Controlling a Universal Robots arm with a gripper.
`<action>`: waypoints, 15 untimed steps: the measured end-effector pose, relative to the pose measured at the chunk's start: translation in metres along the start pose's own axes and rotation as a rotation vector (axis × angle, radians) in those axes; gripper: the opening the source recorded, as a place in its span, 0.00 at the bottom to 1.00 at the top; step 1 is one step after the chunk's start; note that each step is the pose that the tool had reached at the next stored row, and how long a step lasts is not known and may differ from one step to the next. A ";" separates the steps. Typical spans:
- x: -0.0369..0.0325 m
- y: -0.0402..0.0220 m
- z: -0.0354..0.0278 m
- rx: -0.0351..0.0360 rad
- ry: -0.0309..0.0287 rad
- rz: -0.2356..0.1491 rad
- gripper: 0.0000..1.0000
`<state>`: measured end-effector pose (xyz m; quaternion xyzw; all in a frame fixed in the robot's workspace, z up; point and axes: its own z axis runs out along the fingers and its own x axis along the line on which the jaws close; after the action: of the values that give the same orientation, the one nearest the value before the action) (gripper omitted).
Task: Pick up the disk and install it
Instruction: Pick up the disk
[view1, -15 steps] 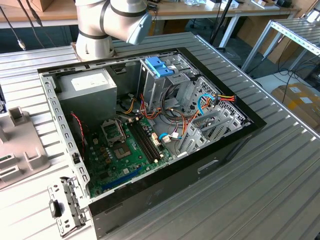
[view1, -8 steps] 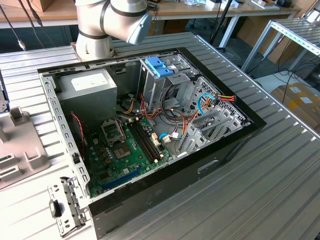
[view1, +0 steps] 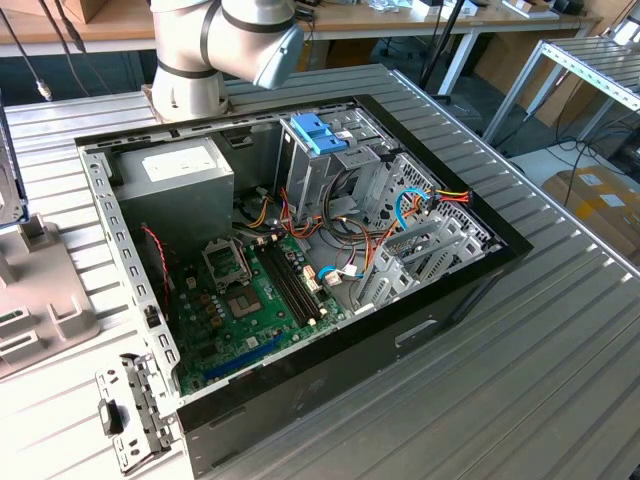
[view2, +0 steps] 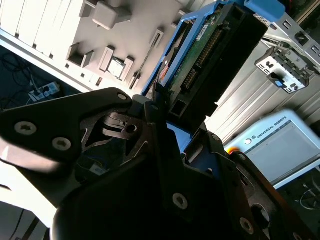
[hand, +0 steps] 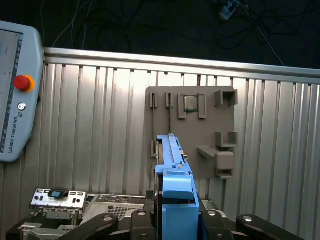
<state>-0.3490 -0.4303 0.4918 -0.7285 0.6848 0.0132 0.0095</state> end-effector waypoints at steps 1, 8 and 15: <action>0.0001 -0.0011 0.0000 -0.0001 0.0000 0.000 0.37; 0.0003 -0.0052 0.0002 0.0000 0.0000 0.000 0.37; 0.0006 -0.0091 0.0004 0.0000 0.0000 0.000 0.37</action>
<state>-0.3399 -0.4303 0.4914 -0.7285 0.6848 0.0132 0.0095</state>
